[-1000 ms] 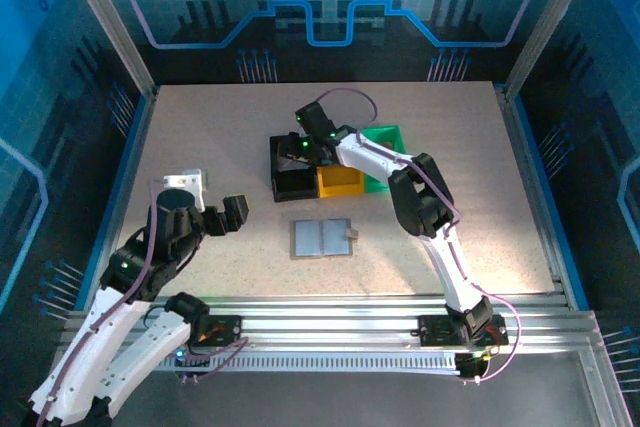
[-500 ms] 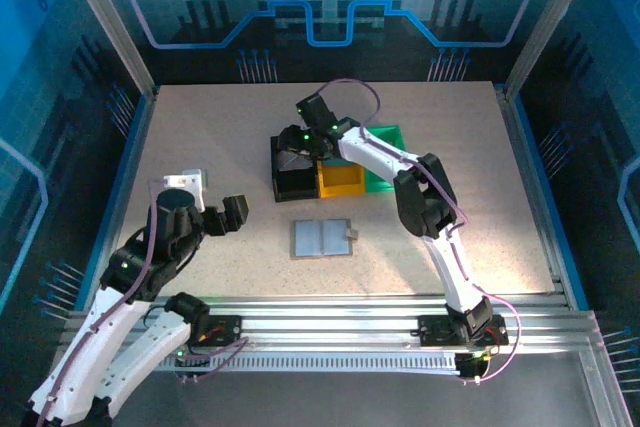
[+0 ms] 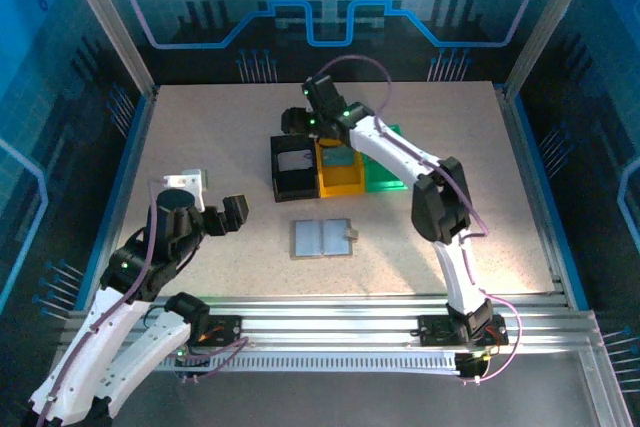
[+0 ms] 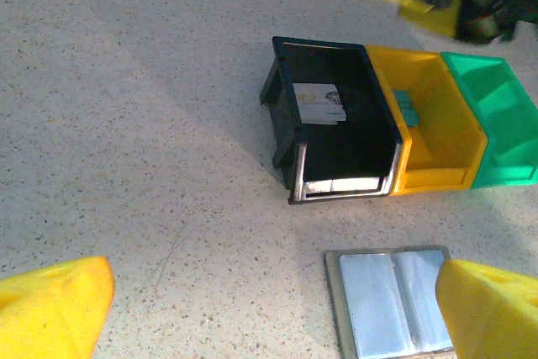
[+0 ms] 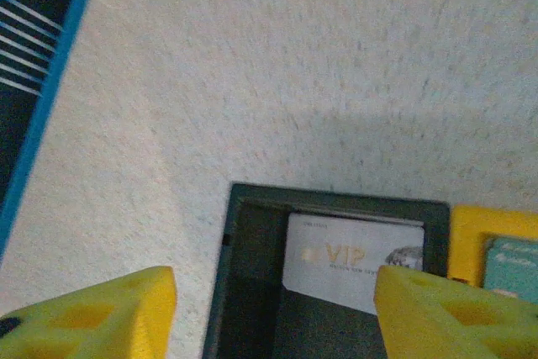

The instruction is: Take the credit cards out of the card holder

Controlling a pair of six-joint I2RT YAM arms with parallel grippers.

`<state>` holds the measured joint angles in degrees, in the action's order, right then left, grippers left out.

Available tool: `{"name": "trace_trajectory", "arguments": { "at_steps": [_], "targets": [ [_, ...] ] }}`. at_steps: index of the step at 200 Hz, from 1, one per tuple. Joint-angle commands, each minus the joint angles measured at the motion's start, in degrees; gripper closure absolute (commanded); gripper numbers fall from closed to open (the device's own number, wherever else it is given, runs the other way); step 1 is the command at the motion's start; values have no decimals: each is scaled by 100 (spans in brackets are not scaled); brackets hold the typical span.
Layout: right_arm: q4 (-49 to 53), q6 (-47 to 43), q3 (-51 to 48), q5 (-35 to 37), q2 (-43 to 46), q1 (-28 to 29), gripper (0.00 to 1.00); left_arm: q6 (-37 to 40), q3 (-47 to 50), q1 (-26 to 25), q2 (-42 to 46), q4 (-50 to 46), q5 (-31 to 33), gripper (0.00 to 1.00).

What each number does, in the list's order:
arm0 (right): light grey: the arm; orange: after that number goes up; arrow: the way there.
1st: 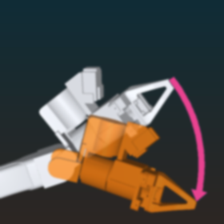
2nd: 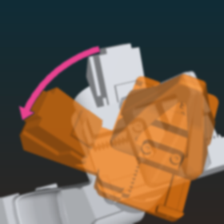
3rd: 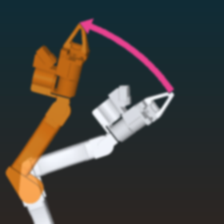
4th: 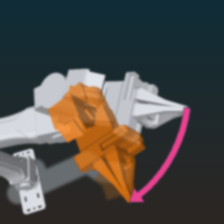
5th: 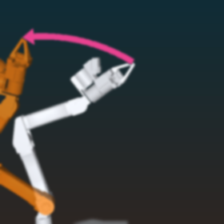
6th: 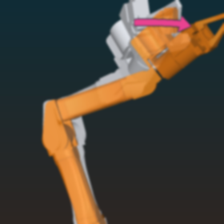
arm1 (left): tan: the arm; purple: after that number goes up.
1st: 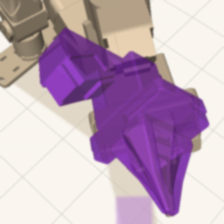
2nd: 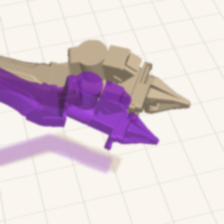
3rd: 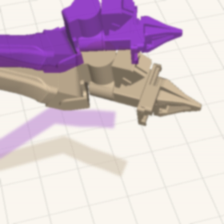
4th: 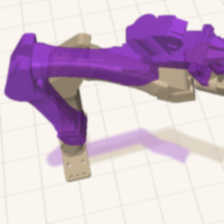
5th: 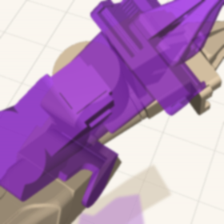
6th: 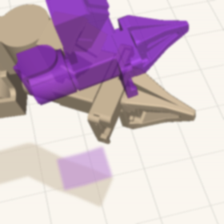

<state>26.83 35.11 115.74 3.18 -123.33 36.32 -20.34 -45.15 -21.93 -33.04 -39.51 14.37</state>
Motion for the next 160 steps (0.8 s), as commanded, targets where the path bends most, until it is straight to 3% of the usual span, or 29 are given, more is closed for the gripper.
{"name": "trace_trajectory", "arguments": {
  "at_steps": [1,12,16,19,56,117,160],
  "targets": [
    [23,-723,70,420,840,7,23,188,111,47,-1,195,112,1],
    [41,-856,-40,401,1039,5,14,194,121,47,-1,210,114,1],
    [41,-894,-101,381,1116,3,2,195,121,46,-3,211,118,1],
    [37,-937,-149,376,1174,14,0,197,132,48,-1,215,123,1],
    [204,-1192,-1118,587,1976,260,0,202,183,40,-3,271,118,1],
    [-377,-1087,-4119,1265,4032,932,0,267,312,40,-1,414,126,1],
    [-599,-1737,-5732,1726,5949,749,0,302,529,31,34,633,197,1]
  ]
}}
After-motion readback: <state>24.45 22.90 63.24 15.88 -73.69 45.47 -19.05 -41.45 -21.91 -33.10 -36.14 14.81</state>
